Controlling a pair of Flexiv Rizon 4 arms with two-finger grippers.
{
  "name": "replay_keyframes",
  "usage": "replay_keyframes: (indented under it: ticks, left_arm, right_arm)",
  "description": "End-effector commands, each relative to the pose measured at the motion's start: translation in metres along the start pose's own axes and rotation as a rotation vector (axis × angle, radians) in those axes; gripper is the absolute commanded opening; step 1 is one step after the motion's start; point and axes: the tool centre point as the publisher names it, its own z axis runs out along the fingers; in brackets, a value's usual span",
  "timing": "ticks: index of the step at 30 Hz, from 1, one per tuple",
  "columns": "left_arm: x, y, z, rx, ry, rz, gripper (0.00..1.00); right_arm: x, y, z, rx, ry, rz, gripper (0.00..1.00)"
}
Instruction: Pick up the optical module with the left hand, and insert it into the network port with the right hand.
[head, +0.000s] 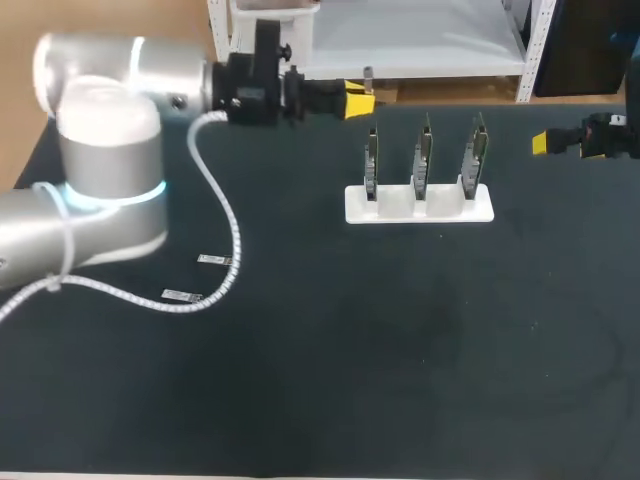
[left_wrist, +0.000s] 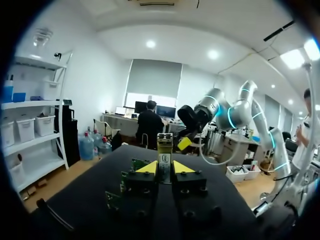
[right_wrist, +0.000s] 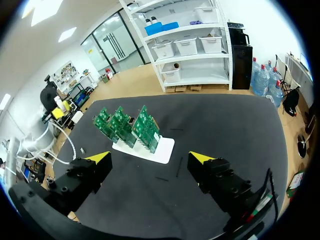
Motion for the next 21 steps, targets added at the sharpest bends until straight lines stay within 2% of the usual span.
replay_keyframes:
  ticks: [1,5,11,18,21]
  left_arm:
    - [0.004,0.009,0.016,-0.045,-0.141,0.007,0.0]
    - [0.003,0.017,0.015,-0.062,-0.148,0.009,0.0]
    - [0.002,0.021,0.009,-0.068,-0.147,0.077,0.0]
    - [0.008,0.027,0.01,-0.039,-0.088,0.164,0.0]
    - [0.009,0.03,0.013,-0.03,-0.074,0.174,0.0]
  right_arm:
    - [0.0,0.0,0.0,0.0,0.0,0.0,1.0]
    - [0.0,0.0,0.0,0.0,0.0,0.0,1.0]
    - [0.0,0.0,0.0,0.0,0.0,0.0,1.0]
    - [0.0,0.0,0.0,0.0,0.0,0.0,1.0]
    - [0.0,0.0,0.0,0.0,0.0,0.0,1.0]
